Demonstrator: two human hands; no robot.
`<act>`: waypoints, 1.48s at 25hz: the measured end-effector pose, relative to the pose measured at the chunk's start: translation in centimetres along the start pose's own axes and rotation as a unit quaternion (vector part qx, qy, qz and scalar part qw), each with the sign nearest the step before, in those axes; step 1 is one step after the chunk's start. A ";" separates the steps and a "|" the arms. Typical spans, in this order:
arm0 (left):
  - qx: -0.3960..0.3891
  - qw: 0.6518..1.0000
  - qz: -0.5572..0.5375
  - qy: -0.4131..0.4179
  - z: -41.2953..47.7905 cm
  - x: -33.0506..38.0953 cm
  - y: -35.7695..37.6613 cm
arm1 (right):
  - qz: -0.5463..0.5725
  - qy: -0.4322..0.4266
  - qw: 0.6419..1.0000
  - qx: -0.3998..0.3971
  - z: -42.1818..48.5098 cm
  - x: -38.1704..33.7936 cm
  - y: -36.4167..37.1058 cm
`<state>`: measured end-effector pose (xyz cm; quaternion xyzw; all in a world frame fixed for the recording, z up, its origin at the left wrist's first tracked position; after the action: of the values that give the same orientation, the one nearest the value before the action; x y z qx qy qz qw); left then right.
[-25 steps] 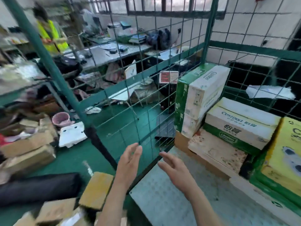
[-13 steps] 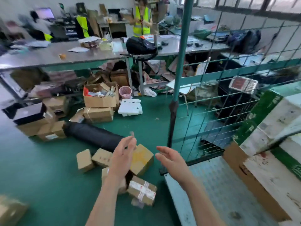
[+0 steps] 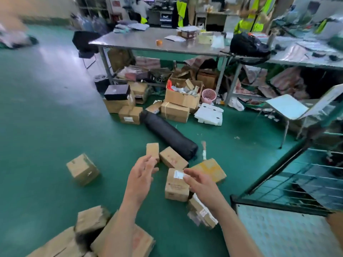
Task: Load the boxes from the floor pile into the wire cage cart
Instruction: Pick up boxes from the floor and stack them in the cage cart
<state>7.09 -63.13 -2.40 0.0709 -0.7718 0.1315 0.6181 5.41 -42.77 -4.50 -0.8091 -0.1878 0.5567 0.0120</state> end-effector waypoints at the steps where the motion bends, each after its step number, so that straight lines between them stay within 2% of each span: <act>1: 0.022 1.000 -0.006 -0.001 -0.2 -0.4 -1.8 | -0.005 -0.002 1.000 -0.012 0.5 -0.3 1.5; 6: 0.142 0.988 -0.035 -0.050 -1.8 -4.1 -9.4 | -0.046 -0.003 0.994 -0.099 3.2 -1.3 9.2; 12: 0.257 0.958 -0.054 -0.117 -3.1 -7.7 -15.6 | -0.103 -0.004 0.969 -0.223 6.4 -1.7 17.2; 19: 0.338 0.926 -0.056 -0.159 -1.8 -8.8 -18.6 | -0.115 -0.014 0.945 -0.305 12.7 -3.8 22.1; 24: 0.398 0.893 -0.087 -0.194 -2.0 -11.3 -19.6 | -0.123 0.011 0.922 -0.368 15.1 -2.4 25.8; 30: 0.417 0.844 -0.161 -0.298 -3.0 -20.2 -17.2 | -0.205 0.073 0.874 -0.434 16.0 5.2 28.9; 34: 0.391 0.814 -0.201 -0.380 -2.4 -28.6 -15.5 | -0.241 0.128 0.867 -0.417 17.9 11.8 30.5; 37: 0.368 0.805 -0.195 -0.423 -1.8 -35.4 -15.6 | -0.278 0.145 0.858 -0.407 19.7 17.0 32.3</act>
<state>21.02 -79.42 -34.67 0.4905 -0.8202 0.2397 0.1708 2.21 -71.12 -34.65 -0.7275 -0.6112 0.2799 -0.1371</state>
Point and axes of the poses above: each hand's wrist, its own z-axis towards the middle knuckle, its own y-axis out of the palm, x = y × z, the point moved 4 cm from there along z, towards the middle knuckle, and after that the axes turned 1 degree about y, right-handed, at the moved point
